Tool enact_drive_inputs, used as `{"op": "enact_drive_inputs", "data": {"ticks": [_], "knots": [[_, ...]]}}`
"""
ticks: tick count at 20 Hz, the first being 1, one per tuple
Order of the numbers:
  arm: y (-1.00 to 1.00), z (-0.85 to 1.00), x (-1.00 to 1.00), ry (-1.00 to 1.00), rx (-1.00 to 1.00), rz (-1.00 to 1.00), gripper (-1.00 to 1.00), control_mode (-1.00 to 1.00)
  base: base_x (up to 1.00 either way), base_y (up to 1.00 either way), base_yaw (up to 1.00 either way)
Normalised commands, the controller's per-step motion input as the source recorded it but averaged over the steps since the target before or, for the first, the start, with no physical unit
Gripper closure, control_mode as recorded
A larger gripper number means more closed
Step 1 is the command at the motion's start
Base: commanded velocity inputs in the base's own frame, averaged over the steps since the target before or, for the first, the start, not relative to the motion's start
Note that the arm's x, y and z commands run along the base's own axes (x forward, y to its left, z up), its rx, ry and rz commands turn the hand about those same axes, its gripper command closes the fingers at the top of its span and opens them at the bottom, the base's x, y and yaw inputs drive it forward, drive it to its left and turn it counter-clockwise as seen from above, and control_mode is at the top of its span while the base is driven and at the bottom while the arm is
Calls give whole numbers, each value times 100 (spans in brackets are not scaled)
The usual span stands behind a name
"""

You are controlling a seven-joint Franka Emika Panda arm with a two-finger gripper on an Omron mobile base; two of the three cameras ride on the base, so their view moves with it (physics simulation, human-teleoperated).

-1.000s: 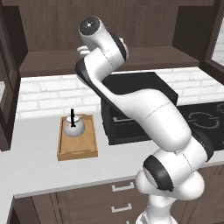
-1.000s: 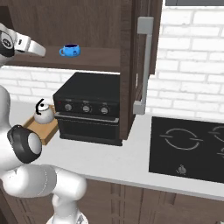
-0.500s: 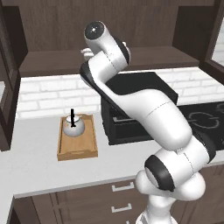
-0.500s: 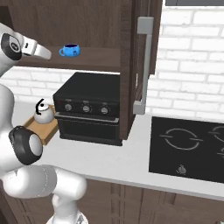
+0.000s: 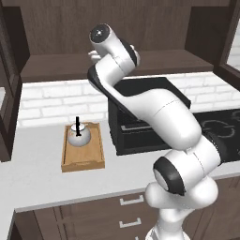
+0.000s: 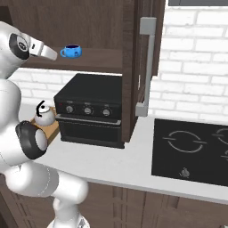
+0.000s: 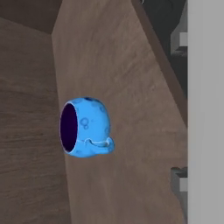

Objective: Pick the kettle from the counter and place it on the tray. Then pick the mug from the cabinet and place it on the tray. Then close the cabinet doors.

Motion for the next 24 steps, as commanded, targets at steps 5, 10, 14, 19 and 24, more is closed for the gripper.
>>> {"op": "enact_drive_inputs", "data": {"ticks": [5, 10, 14, 19, 24], "knots": [[0, 3, 25, 1, 0, -10, -100, -100, 0, 0, 0], [0, 7, 29, 1, 0, -10, -100, -100, 0, 0, 0], [0, 3, 29, 0, 0, -8, -100, -100, 0, 0, 0], [0, 0, 28, 1, 0, -5, -100, -100, 0, 0, 0], [0, 0, 25, 1, 0, -4, -100, -100, 0, 0, 0]]}}
